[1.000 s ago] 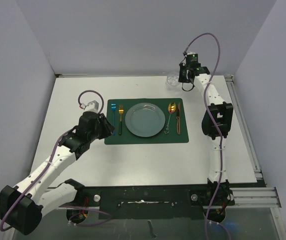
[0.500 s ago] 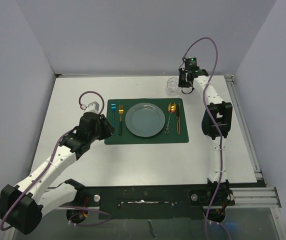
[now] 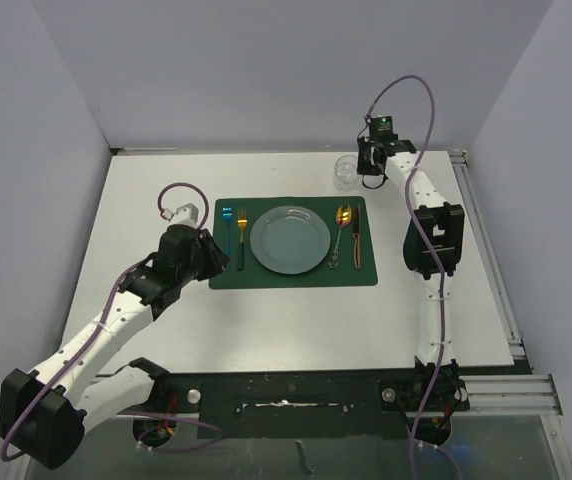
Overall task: Set the dinner table for one person
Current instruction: Place the cup at the center of the board.
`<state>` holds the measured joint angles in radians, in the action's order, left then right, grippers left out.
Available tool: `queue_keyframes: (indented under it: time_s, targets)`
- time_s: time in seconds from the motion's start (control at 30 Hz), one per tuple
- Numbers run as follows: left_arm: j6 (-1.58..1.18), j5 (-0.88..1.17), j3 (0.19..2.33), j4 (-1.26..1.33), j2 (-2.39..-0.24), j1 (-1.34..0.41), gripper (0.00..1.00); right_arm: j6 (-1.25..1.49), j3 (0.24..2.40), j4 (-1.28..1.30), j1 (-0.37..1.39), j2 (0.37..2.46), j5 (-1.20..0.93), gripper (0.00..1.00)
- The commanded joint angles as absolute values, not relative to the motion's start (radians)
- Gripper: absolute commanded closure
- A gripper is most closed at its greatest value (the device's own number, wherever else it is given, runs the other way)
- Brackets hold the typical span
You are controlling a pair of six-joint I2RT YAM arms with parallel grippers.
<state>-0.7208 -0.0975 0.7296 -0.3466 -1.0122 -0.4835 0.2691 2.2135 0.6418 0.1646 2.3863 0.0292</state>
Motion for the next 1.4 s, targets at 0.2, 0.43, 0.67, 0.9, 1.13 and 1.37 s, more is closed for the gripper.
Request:
queue_keyframes:
  time_s: [0.2, 0.43, 0.67, 0.9, 1.13, 1.37]
  targets:
    - [-0.706, -0.110, 0.743, -0.313, -0.990, -0.483, 0.75, 0.263, 2.216, 0.575, 0.175, 2.389, 0.049, 0.99]
    - [-0.705, -0.113, 0.744, -0.315, -0.990, -0.483, 0.75, 0.264, 2.217, 0.574, 0.176, 2.393, 0.050, 0.94]
    - [-0.701, -0.122, 0.747, -0.330, -0.980, -0.483, 0.75, 0.270, 2.215, 0.564, 0.179, 2.400, 0.044, 0.88]
    - [-0.674, -0.161, 0.776, -0.378, -0.960, -0.483, 0.75, 0.268, 2.217, 0.542, 0.186, 2.417, 0.058, 0.89]
    - [-0.662, -0.175, 0.791, -0.407, -0.942, -0.483, 0.75, 0.269, 2.223, 0.523, 0.190, 2.448, 0.079, 0.87]
    - [-0.666, -0.175, 0.779, -0.402, -0.933, -0.482, 0.75, 0.268, 2.223, 0.526, 0.190, 2.446, 0.093, 0.76]
